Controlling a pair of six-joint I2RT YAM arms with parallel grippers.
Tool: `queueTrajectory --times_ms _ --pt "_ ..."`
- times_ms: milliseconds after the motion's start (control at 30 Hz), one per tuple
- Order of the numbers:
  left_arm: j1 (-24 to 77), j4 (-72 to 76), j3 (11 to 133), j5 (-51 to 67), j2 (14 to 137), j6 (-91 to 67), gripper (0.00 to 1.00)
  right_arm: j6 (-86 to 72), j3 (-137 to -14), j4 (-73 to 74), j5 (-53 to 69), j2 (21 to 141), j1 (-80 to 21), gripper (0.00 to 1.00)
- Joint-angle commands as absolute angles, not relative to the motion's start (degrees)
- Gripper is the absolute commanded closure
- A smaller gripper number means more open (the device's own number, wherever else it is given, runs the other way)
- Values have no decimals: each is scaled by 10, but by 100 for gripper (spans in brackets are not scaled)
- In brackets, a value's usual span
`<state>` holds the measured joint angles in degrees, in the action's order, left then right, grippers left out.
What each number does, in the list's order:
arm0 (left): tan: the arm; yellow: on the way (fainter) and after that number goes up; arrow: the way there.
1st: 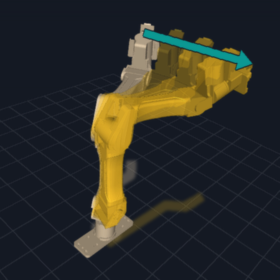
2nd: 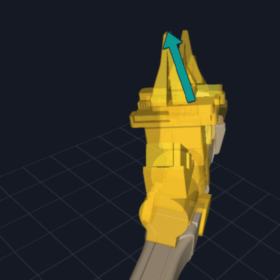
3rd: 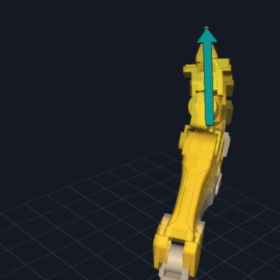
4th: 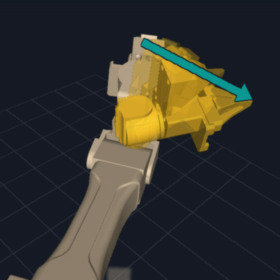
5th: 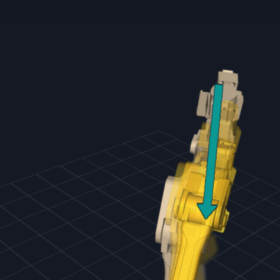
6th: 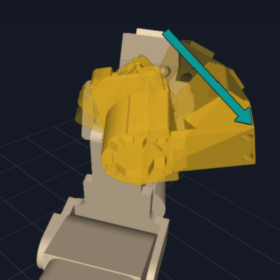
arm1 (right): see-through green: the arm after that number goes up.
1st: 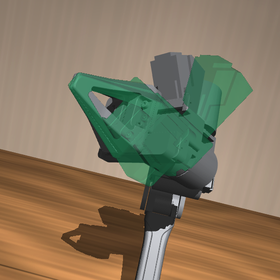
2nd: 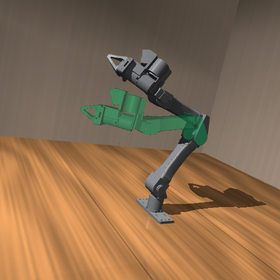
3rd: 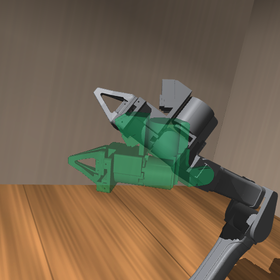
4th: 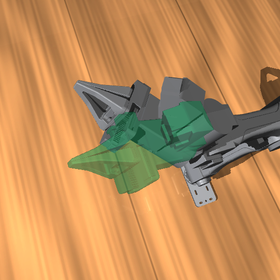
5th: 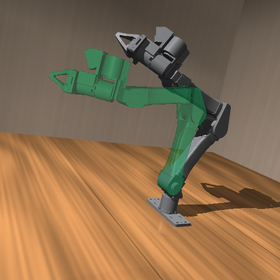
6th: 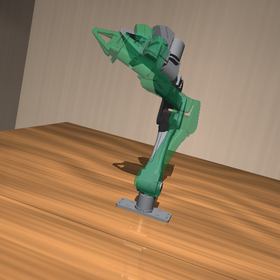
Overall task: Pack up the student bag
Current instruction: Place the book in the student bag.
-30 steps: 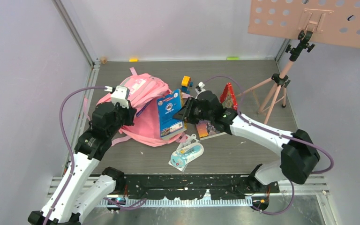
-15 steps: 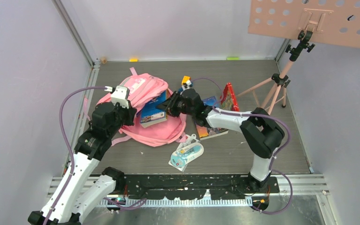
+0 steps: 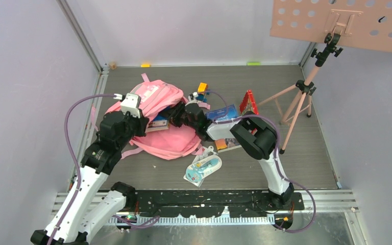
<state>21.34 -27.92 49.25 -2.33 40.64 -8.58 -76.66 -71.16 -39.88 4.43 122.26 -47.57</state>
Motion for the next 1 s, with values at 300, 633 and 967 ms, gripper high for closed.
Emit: queueTrajectory --times_ms 300,633,967 --pt "213 -210 503 -8 397 -94 100 -729 -847 -369 -116 1327 -498 99" --pt "213 -211 502 -9 396 -94 100 -654 -913 -288 -164 1341 -513 57" --pt "213 -211 502 -8 394 -95 100 -587 -796 -283 -206 1245 -516 40"
